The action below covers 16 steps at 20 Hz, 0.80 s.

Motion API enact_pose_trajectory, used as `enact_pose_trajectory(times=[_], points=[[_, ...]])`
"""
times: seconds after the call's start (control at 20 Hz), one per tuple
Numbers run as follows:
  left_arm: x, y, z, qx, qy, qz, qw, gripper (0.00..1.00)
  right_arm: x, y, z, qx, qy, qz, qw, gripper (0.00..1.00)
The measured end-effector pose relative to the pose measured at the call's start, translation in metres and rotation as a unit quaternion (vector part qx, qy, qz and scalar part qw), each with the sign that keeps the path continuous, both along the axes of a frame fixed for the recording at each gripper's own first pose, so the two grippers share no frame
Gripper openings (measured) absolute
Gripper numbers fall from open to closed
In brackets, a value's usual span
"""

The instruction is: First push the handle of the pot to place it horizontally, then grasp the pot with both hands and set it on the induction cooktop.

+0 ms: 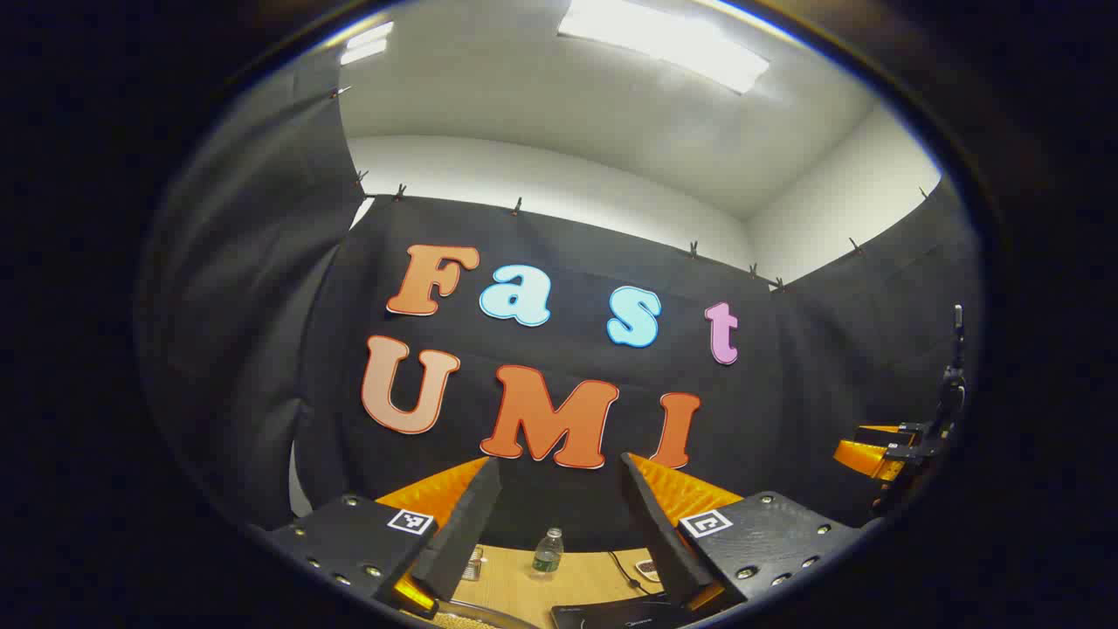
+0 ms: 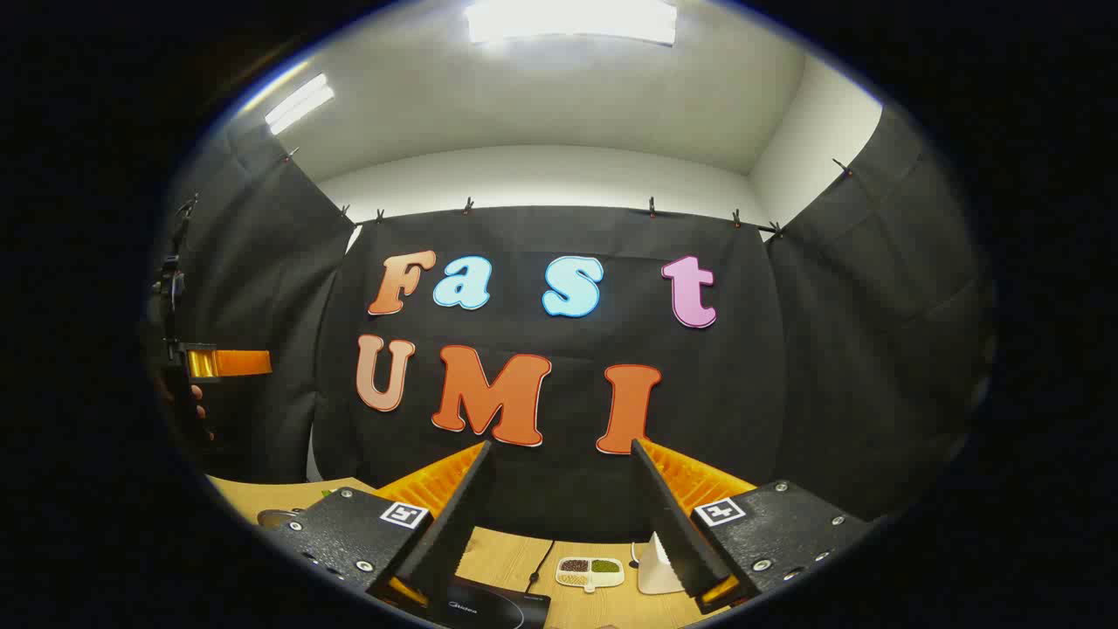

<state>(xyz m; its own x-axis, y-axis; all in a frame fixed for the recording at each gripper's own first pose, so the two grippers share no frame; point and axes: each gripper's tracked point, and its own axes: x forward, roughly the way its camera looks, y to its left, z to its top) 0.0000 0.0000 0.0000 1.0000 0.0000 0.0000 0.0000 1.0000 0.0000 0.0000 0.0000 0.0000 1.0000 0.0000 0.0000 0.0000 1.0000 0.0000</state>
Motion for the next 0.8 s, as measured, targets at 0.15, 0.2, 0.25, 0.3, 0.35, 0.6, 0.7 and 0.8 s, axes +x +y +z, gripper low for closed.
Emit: enact_pose_trajectory(times=[0.15, 0.2, 0.25, 0.3, 0.35, 0.6, 0.7, 0.8], points=[[0.002, 0.006, -0.003, 0.001, 0.005, 0.013, 1.0, 0.87, 0.0, -0.001, -0.003, -0.001, 0.002, 0.0, 1.0, 0.95], [0.002, 0.007, -0.003, 0.004, 0.004, 0.016, 1.0, 0.86, 0.0, -0.001, -0.004, -0.001, 0.003, 0.001, 1.0, 0.97], [0.001, 0.008, -0.004, 0.008, 0.004, 0.019, 1.0, 0.86, 0.0, 0.0, -0.005, 0.0, 0.004, 0.001, 1.0, 0.95], [0.0, 0.008, -0.003, 0.012, 0.003, 0.021, 1.0, 0.86, 0.002, 0.001, -0.006, 0.0, 0.005, 0.001, 1.0, 0.95], [-0.001, 0.008, -0.001, 0.015, 0.0, 0.023, 1.0, 0.86, 0.001, 0.0, -0.007, 0.0, 0.006, 0.002, 1.0, 0.95], [-0.002, 0.007, 0.006, 0.029, -0.015, 0.028, 0.999, 0.85, 0.002, 0.002, -0.004, 0.0, 0.004, 0.004, 1.0, 0.95], [-0.003, 0.007, 0.004, 0.029, -0.013, 0.03, 0.999, 0.85, -0.001, 0.001, -0.002, 0.0, 0.001, 0.002, 1.0, 0.95], [-0.003, 0.006, 0.002, 0.027, -0.009, 0.028, 0.999, 0.86, -0.001, 0.001, -0.003, -0.001, 0.001, 0.002, 1.0, 0.95]])
